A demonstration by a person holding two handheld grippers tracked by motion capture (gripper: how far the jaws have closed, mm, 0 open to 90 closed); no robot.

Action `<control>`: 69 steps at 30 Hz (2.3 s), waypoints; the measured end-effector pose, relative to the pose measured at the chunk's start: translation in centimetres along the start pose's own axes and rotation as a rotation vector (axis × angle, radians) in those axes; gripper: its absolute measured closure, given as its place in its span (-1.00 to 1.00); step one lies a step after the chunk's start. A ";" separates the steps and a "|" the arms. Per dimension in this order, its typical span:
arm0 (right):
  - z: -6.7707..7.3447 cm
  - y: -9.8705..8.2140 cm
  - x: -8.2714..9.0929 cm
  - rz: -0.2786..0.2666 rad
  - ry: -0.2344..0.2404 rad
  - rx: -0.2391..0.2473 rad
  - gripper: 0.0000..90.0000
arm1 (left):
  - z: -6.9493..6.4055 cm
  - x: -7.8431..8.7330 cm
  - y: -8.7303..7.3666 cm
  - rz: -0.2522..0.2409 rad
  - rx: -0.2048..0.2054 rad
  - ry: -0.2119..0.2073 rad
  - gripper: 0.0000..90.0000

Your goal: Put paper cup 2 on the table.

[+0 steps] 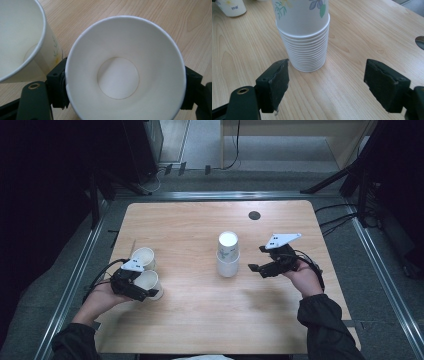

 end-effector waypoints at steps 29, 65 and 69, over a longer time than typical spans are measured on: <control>0.1 -0.1 -0.2 0.015 0.001 0.013 -0.55 | -0.4 0.2 0.7 -0.009 -0.012 0.000 -0.71; 0.6 -1.0 0.7 0.038 -0.016 0.018 -0.55 | -4.5 1.2 7.2 -0.203 0.010 -0.112 -0.69; 0.7 -1.3 1.0 0.047 -0.019 0.018 -0.55 | -5.6 0.4 8.0 -0.191 -0.029 -0.127 -0.69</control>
Point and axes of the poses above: each handheld gripper's, and its own axes: x roughly backward along the jaws, y roughly out of its top, z roughly to its left, the point moved 3 cm from there along -x, roughly forward along the jaws, and after that the axes turned 9 degrees about -z, right-handed, at the moved point
